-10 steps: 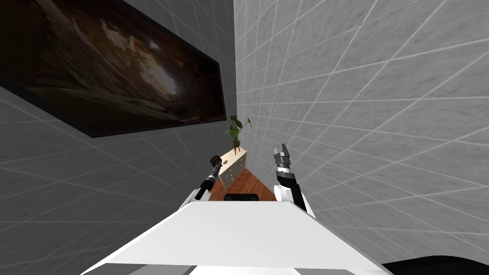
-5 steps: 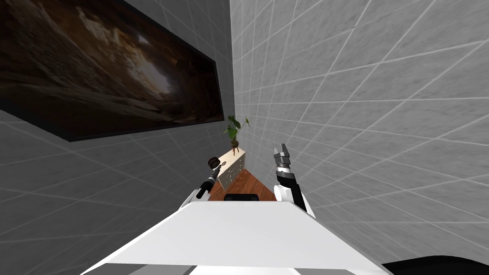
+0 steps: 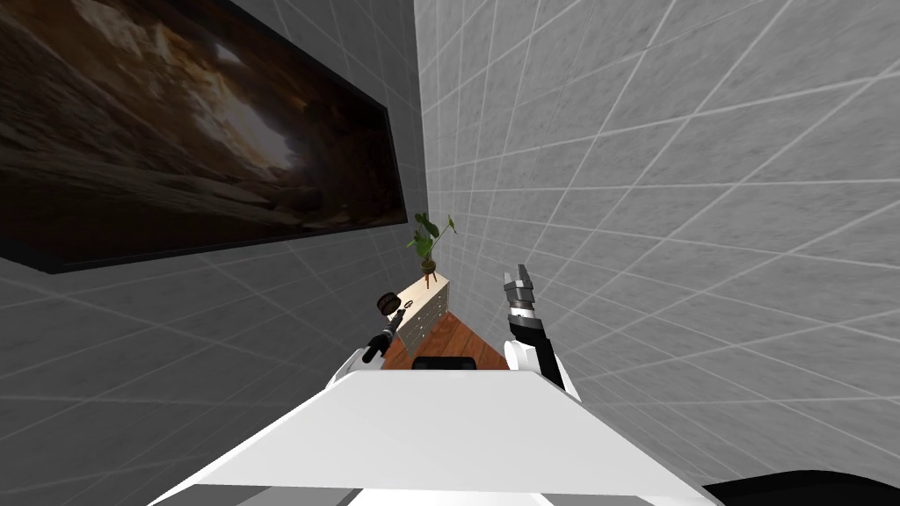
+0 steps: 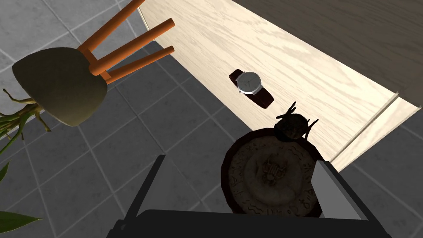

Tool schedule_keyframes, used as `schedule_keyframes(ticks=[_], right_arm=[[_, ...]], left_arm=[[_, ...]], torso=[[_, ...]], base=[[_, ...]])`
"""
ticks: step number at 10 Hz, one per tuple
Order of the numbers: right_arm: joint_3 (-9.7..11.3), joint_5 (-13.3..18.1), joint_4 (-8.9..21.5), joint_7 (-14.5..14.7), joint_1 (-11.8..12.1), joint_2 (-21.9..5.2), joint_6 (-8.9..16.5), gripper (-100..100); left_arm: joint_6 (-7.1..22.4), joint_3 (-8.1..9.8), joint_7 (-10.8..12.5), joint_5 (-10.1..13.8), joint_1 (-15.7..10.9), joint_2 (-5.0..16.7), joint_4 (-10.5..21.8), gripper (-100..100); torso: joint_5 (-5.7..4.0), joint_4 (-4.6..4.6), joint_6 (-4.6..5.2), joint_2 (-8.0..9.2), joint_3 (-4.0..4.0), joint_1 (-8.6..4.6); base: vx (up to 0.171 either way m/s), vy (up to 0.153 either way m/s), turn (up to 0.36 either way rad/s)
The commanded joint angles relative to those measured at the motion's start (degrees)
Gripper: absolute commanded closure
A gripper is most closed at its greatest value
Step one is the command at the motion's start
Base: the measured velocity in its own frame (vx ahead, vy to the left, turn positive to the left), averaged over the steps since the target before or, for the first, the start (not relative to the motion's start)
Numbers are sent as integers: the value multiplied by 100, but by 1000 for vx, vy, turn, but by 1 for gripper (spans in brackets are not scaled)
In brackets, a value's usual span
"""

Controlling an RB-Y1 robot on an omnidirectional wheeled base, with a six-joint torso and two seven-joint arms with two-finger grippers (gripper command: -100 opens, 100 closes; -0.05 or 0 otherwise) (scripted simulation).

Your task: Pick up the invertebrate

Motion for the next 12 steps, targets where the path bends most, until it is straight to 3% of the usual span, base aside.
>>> schedule_keyframes(ticks=[1, 5, 9, 12], right_arm=[[0, 0, 0, 0, 0, 0, 0, 0], [0, 0, 0, 0, 0, 0, 0, 0], [0, 0, 0, 0, 0, 0, 0, 0], [0, 0, 0, 0, 0, 0, 0, 0]], left_arm=[[81, -21, -39, -2, -128, 97, 286, -100], [236, -53, -104, 0, -337, 255, 777, -100], [480, -93, -220, 25, -681, 533, 1497, -100], [526, -99, -243, 33, -745, 586, 1634, -100]], torso=[[0, 0, 0, 0, 0, 0], [-1, 1, 1, 1, 1, -3], [-2, -1, 1, -6, -3, -10], [-1, 1, -1, 4, 2, -2]], base=[[47, -13, -61], [43, -16, -57], [59, -27, -71], [37, -8, -26]])
